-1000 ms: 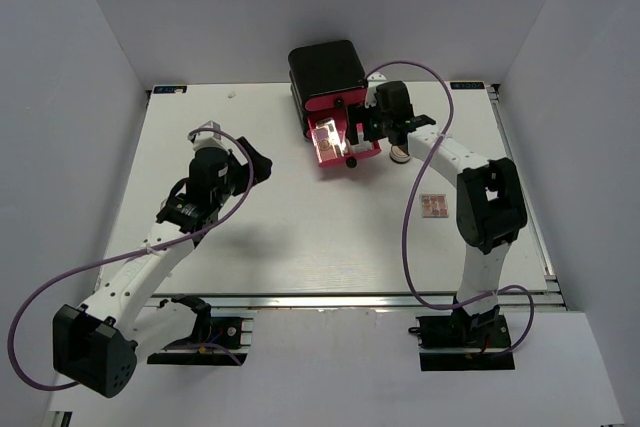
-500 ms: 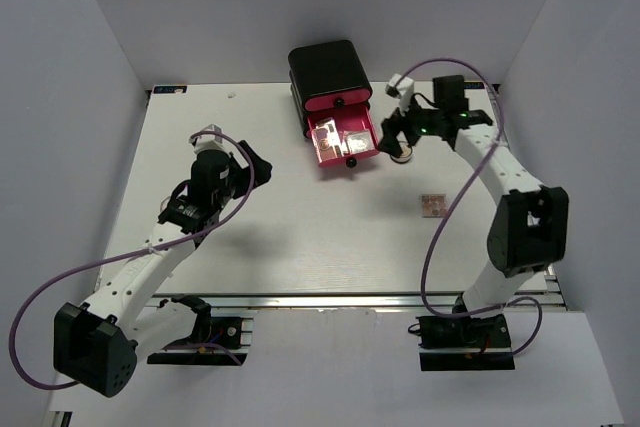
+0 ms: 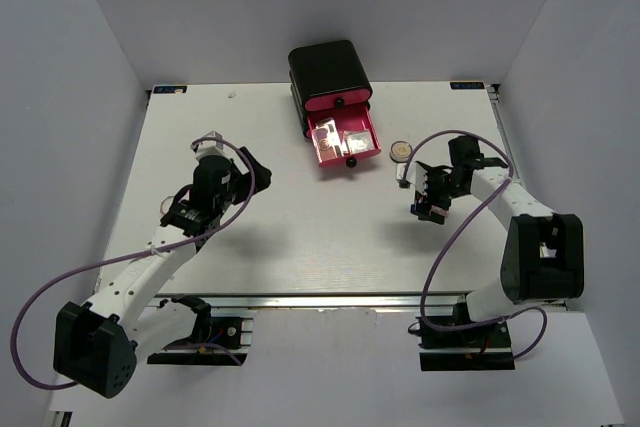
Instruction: Organize the makeup
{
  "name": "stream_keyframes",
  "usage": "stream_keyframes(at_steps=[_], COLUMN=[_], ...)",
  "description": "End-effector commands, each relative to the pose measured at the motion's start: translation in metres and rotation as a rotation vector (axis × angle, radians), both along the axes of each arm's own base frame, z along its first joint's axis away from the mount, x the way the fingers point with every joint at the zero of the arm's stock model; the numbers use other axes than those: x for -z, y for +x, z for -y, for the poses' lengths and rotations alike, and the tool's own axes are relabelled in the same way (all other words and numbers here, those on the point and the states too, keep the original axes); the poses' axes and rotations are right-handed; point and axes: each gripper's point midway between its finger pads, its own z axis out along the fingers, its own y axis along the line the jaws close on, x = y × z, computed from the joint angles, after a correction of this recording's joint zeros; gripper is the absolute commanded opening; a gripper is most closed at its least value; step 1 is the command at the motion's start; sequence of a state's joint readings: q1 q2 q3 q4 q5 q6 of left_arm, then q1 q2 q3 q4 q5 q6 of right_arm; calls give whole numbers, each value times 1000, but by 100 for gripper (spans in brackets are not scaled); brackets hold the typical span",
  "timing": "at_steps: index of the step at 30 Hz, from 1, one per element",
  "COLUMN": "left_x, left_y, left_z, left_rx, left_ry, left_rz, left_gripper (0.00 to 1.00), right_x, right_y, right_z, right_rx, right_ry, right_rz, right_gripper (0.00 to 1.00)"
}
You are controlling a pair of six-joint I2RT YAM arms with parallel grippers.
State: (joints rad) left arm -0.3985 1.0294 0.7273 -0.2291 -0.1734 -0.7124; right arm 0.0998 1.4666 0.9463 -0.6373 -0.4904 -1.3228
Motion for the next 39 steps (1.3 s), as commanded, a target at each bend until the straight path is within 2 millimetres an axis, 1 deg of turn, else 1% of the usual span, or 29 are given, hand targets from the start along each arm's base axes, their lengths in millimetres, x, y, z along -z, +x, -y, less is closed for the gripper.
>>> stream_keyframes(at_steps=[1, 2, 4, 5, 7, 9, 11, 14, 18, 21, 24, 27, 28, 29, 32, 33, 34, 35, 36, 37, 38, 39], left_x=[-5, -4, -2, 3, 3, 5, 7, 11, 17, 19, 19, 19, 18, 19, 20, 20, 19, 17, 17, 16, 16, 15], left_y=[-3, -5, -8, -10, -13, -15, -17, -18, -21, -21, -22, -22, -22, -23, -22, -22, -22, -22, -22, -22, -22, -21], left_z=[-6, -7, -8, -9, -10, -12, -13, -14, -15, -16, -16, -16, -16, -16, -15, -15, -15, -15, -15, -14, -14, -14], left_rx=[-25, -28, -32, -34, -39, -46, -48, -55, -59, -60, -61, -60, -60, -61, -58, -58, -58, -57, -56, -55, -55, -52], left_ry=[-6, -6, -13, -12, -20, -25, -26, -22, -18, -22, -23, -23, -24, -25, -30, -31, -32, -34, -33, -33, -33, -35], left_rz=[23, 23, 20, 11, 11, 9, 6, -1, -17, -16, -16, -13, -12, -12, -12, -11, -10, -6, -5, -2, -2, 0], left_gripper=[98, 98, 98, 98, 98, 98, 98, 98, 98, 98, 98, 98, 98, 98, 98, 98, 98, 98, 98, 98, 98, 98], right_x=[-1, 4, 6, 12, 18, 23, 27, 33, 48, 57, 62, 61, 61, 62, 67, 67, 67, 65, 62, 58, 47, 39], right_y=[23, 24, 28, 28, 33, 34, 42, 45, 41, 31, 21, 16, 17, 17, 16, 16, 19, 18, 19, 21, 27, 31], right_z=[14, 19, 22, 26, 32, 34, 36, 36, 41, 44, 46, 43, 53, 54, 56, 56, 56, 52, 50, 46, 36, 30], right_rx=[-52, -50, -88, -100, -127, -136, -133, -143, -141, -154, -150, -119, -80, -68, -33, -16, -3, 2, 13, 16, 16, 17], right_ry=[-62, -65, -70, -77, -93, -106, -114, -114, -140, -158, -167, -144, -140, -143, -149, -146, -140, -121, -103, -85, -32, 0], right_rz=[70, 58, 73, 54, 48, 32, 27, 3, -29, -62, -102, -146, -151, -156, -174, -184, -188, -204, -213, -210, -193, -182], right_gripper=[89, 89, 89, 89, 89, 89, 89, 89, 89, 89, 87, 86, 86, 86, 81, 75, 70, 66, 57, 53, 49, 42])
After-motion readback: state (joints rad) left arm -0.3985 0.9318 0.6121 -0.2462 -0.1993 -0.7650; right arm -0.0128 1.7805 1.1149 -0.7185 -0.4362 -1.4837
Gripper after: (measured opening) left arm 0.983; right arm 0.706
